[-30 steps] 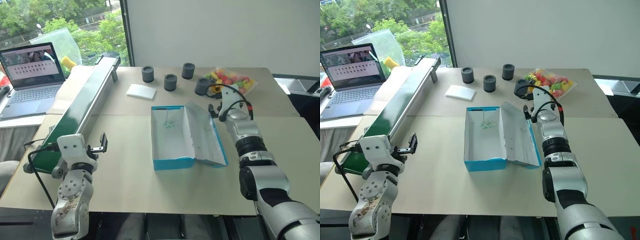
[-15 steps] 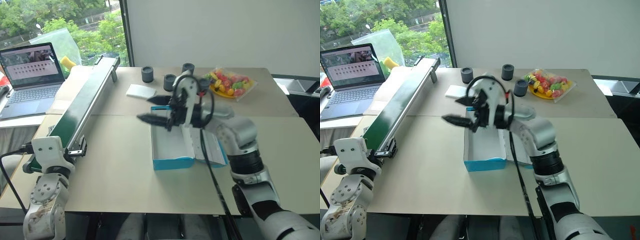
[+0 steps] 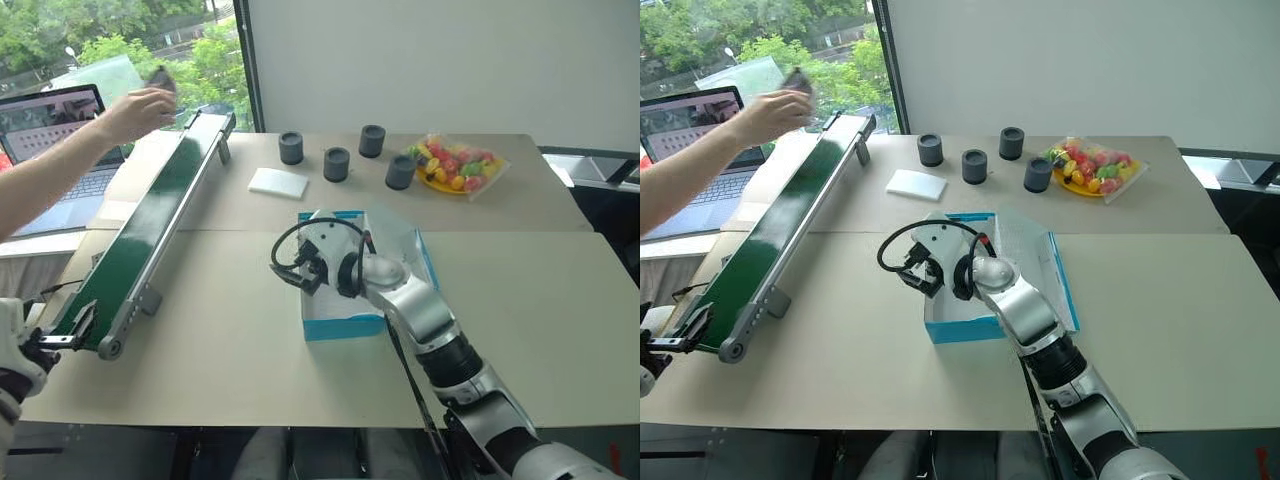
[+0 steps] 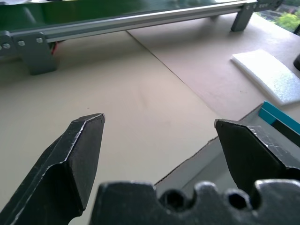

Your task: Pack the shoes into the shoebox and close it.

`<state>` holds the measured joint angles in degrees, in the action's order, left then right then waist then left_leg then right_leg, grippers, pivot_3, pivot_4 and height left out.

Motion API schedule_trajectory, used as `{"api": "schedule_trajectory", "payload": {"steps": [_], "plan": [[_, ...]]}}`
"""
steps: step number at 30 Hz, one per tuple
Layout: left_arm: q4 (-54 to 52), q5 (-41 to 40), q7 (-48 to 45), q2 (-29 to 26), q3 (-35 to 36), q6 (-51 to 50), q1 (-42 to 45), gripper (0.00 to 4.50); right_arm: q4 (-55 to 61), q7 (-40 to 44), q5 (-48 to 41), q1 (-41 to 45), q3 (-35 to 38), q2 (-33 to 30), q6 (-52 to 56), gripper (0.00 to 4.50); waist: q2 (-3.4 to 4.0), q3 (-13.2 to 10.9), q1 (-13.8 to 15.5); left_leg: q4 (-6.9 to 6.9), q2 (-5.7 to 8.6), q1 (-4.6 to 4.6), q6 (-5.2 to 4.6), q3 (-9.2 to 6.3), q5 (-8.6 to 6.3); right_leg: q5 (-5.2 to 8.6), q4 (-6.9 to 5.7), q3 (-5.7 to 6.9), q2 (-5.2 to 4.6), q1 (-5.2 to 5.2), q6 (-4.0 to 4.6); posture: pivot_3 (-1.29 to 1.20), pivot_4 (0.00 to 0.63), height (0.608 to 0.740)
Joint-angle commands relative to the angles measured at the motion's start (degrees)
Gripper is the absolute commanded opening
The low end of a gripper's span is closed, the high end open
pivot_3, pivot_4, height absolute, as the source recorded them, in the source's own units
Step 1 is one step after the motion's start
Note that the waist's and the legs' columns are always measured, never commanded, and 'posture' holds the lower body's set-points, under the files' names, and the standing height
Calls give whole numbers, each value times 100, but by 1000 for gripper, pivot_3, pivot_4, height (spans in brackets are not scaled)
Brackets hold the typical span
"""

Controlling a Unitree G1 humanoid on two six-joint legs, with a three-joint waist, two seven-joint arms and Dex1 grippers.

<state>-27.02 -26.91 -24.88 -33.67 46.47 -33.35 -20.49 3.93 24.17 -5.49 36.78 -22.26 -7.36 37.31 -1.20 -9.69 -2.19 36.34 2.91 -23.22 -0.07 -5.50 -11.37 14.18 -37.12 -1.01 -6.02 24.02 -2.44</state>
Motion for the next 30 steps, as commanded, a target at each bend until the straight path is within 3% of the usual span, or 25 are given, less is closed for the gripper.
{"api": "schedule_trajectory", "payload": {"steps": [1, 10, 23, 30], "plan": [[102, 12, -154, -115, 209, 166, -89, 4500, 215, -372, 215, -39, 87, 205, -177, 4429, -2, 1, -18, -1, -4, 0, 0, 2, 0, -1, 0, -2, 0, 0, 1, 0, 150, 740], [33, -149, 275, 270, 247, 155, 123, 4500, 137, -631, 373, -208, 225, 419, -268, 4429, -6, 4, -21, -3, -12, 4, 0, 4, 0, -3, 0, -4, 4, 0, 5, 0, 150, 740], [-212, 4, 784, 840, -522, 234, 444, 4500, 359, 1142, 27, 137, -177, -64, -754, 4429, -17, 10, -33, -3, -61, 4, 7, 35, -4, -18, 3, -25, 56, -9, 28, 0, 150, 740], [32, 79, 741, 798, -579, 422, 431, 4500, 102, 1286, 211, 190, -213, 37, -986, 4429, -20, 11, -29, -3, -85, 8, 9, 74, -5, -27, 2, -52, 78, 2, 41, 0, 150, 740]]}}
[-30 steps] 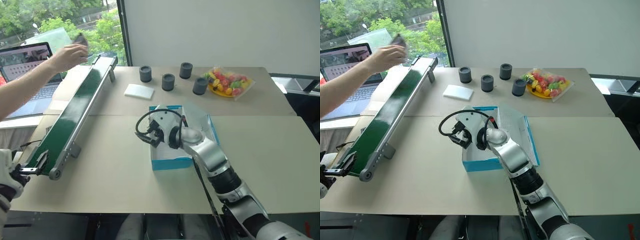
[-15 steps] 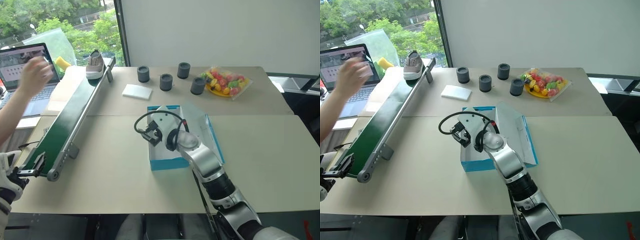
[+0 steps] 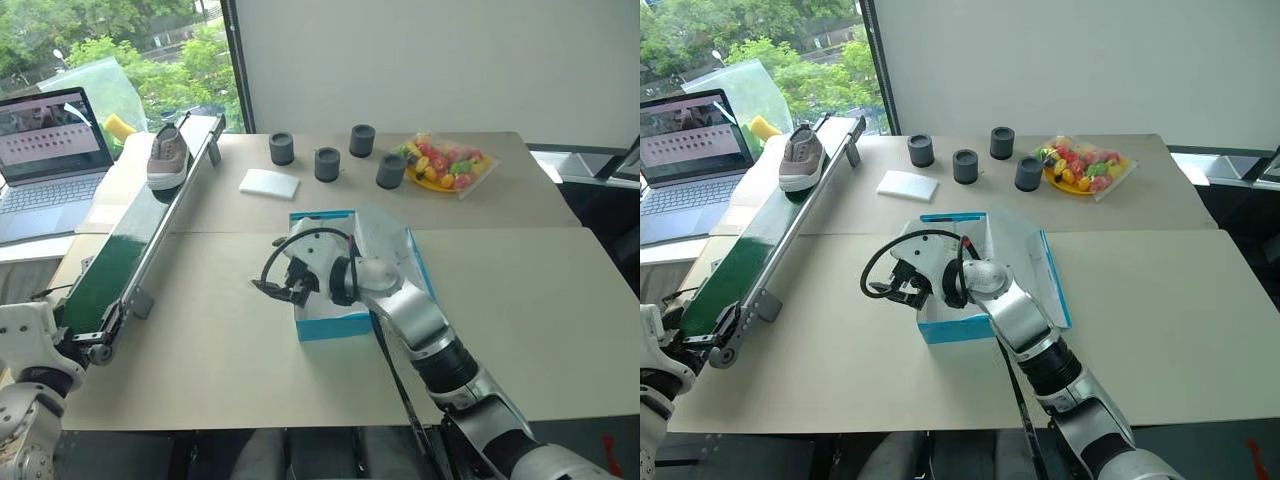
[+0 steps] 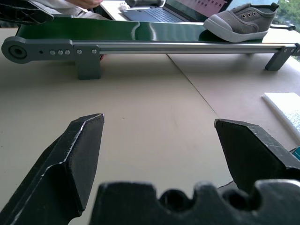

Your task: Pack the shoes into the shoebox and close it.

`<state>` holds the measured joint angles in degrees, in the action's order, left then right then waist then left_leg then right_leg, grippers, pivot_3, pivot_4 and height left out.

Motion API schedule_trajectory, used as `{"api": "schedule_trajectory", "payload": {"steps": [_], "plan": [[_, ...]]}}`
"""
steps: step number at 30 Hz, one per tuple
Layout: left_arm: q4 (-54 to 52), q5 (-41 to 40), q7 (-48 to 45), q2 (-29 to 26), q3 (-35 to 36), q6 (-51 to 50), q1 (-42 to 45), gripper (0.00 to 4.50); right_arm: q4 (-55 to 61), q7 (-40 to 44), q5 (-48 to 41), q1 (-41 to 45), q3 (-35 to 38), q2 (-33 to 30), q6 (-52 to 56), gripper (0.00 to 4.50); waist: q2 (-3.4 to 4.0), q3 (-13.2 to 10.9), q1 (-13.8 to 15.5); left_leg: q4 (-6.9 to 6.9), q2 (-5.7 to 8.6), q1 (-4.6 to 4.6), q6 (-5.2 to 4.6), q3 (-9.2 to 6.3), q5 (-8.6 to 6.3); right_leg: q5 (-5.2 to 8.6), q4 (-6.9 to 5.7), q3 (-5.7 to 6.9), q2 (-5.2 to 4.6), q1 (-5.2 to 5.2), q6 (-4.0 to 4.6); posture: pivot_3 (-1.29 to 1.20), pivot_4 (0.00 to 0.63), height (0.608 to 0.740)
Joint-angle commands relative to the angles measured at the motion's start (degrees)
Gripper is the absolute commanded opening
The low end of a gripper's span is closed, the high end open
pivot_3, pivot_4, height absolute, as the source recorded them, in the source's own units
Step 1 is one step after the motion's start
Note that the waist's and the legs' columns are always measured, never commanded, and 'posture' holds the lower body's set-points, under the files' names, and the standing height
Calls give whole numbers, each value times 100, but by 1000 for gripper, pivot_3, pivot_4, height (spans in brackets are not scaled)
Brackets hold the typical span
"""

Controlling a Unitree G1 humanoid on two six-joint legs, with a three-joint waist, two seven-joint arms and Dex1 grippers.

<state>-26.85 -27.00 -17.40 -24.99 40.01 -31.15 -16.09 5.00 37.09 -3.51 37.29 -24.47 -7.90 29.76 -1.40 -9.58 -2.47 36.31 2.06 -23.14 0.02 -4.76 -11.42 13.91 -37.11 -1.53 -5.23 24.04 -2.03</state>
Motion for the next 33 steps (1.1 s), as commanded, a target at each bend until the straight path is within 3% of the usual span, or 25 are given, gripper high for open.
{"api": "schedule_trajectory", "payload": {"steps": [1, 19, 33], "plan": [[63, 96, -24, -85, 86, 239, -20, 4500, -57, -61, 49, 149, 19, 122, -242, 4429, 0, 0, 1, 0, 0, 0, 0, 1, 0, 0, 0, 0, 0, 0, 0, 0, 150, 740], [1252, 17, -804, -660, 204, 755, -19, 4500, -289, -475, 311, 223, 144, 346, -297, 4429, -1, 1, -2, -3, -9, 4, 6, 14, -4, -3, 0, -16, 8, 8, 4, 0, 150, 740], [1942, 48, -900, -846, 95, 957, 320, 4500, -161, -666, 339, 110, 143, 333, -224, 4429, -5, 3, -1, -5, -10, 6, 7, 16, -4, -4, -1, -20, 8, 10, 5, 0, 150, 740]]}}
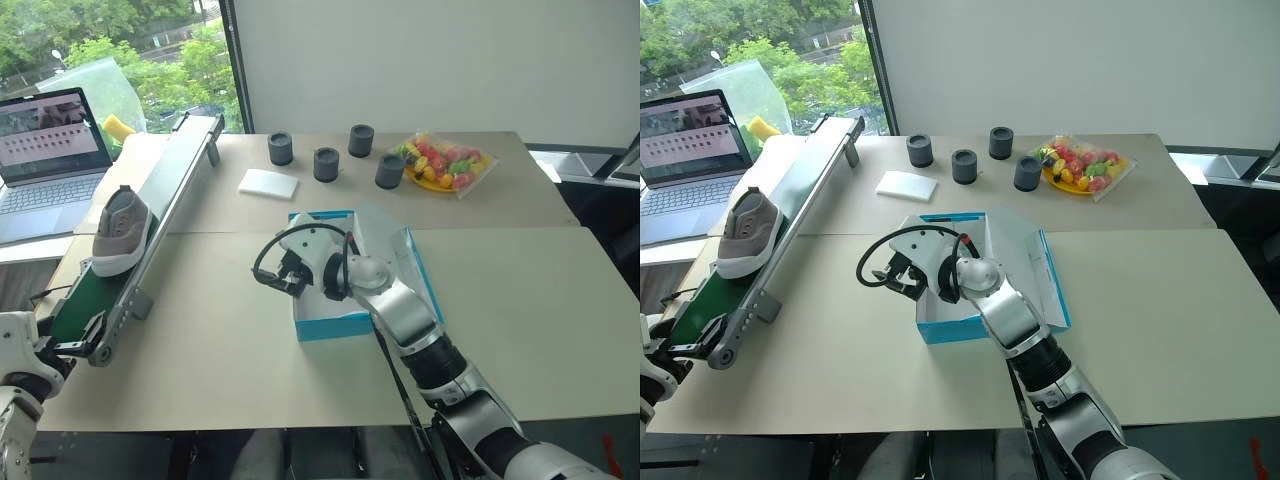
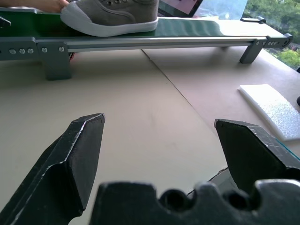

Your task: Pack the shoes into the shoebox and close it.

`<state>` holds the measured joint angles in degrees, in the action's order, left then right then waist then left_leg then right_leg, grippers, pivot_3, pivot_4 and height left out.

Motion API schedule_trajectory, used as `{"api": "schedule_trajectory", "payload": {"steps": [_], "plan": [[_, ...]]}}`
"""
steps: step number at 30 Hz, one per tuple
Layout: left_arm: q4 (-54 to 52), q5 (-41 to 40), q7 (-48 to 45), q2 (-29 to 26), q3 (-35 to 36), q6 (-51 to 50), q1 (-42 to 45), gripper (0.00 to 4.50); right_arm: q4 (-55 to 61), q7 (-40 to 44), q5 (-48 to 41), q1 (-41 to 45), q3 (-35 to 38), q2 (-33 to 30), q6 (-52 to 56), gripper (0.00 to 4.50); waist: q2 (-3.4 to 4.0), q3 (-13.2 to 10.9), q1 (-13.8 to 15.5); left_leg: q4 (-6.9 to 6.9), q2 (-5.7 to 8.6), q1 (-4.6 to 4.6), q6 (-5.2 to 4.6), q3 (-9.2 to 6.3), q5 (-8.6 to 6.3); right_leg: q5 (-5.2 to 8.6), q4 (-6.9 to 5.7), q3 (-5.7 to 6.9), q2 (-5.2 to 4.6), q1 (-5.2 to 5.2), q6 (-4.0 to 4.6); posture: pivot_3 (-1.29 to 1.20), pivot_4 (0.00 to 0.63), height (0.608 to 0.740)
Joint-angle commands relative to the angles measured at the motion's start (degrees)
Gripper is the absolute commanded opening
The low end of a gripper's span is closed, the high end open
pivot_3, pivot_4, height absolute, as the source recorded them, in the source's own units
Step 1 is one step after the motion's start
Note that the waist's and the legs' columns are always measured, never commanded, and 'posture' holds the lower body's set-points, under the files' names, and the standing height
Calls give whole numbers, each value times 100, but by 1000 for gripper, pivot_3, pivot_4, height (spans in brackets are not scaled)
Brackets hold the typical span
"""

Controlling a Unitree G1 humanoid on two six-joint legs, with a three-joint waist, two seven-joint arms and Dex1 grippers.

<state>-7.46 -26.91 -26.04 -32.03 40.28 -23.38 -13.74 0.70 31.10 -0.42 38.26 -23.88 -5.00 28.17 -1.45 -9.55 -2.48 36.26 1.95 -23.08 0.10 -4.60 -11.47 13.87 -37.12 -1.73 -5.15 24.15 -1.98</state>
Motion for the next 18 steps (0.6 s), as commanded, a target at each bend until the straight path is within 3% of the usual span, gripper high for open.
{"api": "schedule_trajectory", "payload": {"steps": [1, 18], "plan": [[18, 41, -37, -153, 63, 181, 106, 4500, 274, -74, 28, 8, 89, 42, -62, 4429, -1, 0, -1, 0, 0, 0, 0, 0, 0, 0, 0, -1, 0, 0, 0, 0, 150, 740], [167, -37, 90, 25, -205, 27, 246, 4500, 500, -175, -209, -6, 289, 156, 180, 4429, -1, 1, 36, -1, -1, 4, 1, 1, -1, -1, -3, -4, 0, -1, 0, 0, 150, 740]]}}
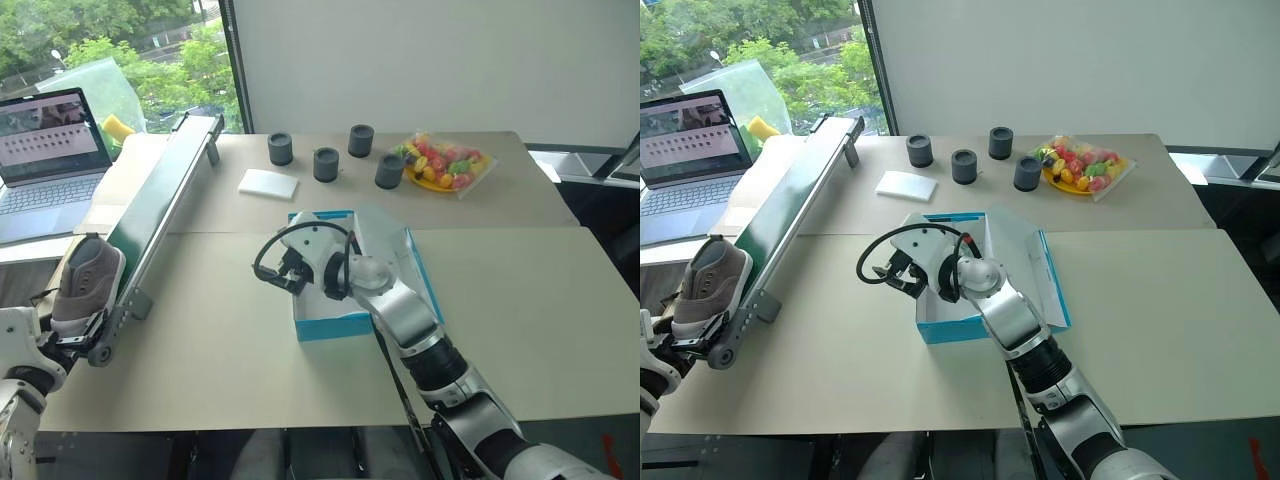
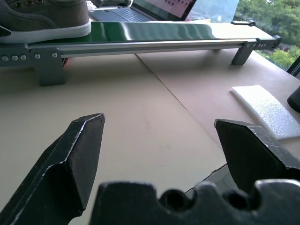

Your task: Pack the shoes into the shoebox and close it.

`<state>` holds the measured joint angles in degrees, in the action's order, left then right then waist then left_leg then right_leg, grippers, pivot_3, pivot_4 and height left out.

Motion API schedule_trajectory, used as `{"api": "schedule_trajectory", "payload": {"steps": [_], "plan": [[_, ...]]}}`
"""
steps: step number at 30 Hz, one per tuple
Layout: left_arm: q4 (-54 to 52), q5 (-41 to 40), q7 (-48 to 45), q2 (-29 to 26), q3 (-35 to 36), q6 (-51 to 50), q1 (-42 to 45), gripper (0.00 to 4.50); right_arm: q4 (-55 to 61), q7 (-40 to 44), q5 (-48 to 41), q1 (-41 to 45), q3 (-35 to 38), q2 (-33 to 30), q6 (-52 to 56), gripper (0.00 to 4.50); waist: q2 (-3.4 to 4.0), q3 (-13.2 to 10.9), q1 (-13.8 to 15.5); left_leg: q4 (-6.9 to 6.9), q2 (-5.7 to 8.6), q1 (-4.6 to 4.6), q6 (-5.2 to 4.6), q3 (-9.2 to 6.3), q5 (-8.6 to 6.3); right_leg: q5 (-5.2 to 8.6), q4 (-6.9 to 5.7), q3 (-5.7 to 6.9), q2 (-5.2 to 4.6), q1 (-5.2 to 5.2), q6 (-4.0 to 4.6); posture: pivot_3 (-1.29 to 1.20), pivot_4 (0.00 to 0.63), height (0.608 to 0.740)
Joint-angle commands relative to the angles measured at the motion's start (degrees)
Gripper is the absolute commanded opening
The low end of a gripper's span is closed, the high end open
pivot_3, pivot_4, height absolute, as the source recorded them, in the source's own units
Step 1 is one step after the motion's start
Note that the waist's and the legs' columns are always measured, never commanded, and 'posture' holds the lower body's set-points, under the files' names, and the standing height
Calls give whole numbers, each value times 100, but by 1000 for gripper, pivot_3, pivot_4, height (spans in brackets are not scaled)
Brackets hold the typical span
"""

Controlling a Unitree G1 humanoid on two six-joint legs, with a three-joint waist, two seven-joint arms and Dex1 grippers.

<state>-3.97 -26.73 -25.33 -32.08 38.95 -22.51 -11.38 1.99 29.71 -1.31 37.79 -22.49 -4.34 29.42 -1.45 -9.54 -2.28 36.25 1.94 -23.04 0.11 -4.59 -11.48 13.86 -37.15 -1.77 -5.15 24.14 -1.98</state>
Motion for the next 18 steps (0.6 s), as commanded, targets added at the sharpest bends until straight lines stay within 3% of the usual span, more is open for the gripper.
{"api": "schedule_trajectory", "payload": {"steps": [1, 3, 6, 14, 18], "plan": [[-211, -62, 28, 39, -74, -73, 1, 4500, 387, -35, -128, 43, 167, 102, 78, 4429, 0, 0, 27, 0, 0, 1, 0, 0, 0, 0, 0, 0, 0, 0, 0, 0, 150, 740], [-275, -115, 15, 57, -64, -103, -23, 4500, 414, -34, -154, 57, 228, 132, 125, 4429, -1, 1, 43, 0, 0, 6, 0, 0, 0, 0, 0, 0, -1, -4, 0, 0, 150, 740], [-337, -160, 5, 63, -26, -126, -55, 3777, 443, -30, -171, 72, 284, 158, 165, 4500, -1, 1, 63, 1, 1, 10, 0, 0, 0, 0, 0, 0, -1, -8, -1, 0, 150, 740], [-405, -187, 6, 30, 56, -190, -76, 1378, 387, -30, -264, 159, 425, 151, 164, 4500, -1, 1, 124, 0, 1, 11, 0, 1, 0, 0, 1, 0, -1, -8, -1, 0, 150, 740], [-432, -201, 10, 27, 62, -218, -86, 394, 397, -46, -308, 162, 467, 156, 186, 4500, -1, 1, 137, 0, 2, 11, 0, 1, 0, 0, 1, 0, -1, -8, -1, 0, 150, 740]]}}
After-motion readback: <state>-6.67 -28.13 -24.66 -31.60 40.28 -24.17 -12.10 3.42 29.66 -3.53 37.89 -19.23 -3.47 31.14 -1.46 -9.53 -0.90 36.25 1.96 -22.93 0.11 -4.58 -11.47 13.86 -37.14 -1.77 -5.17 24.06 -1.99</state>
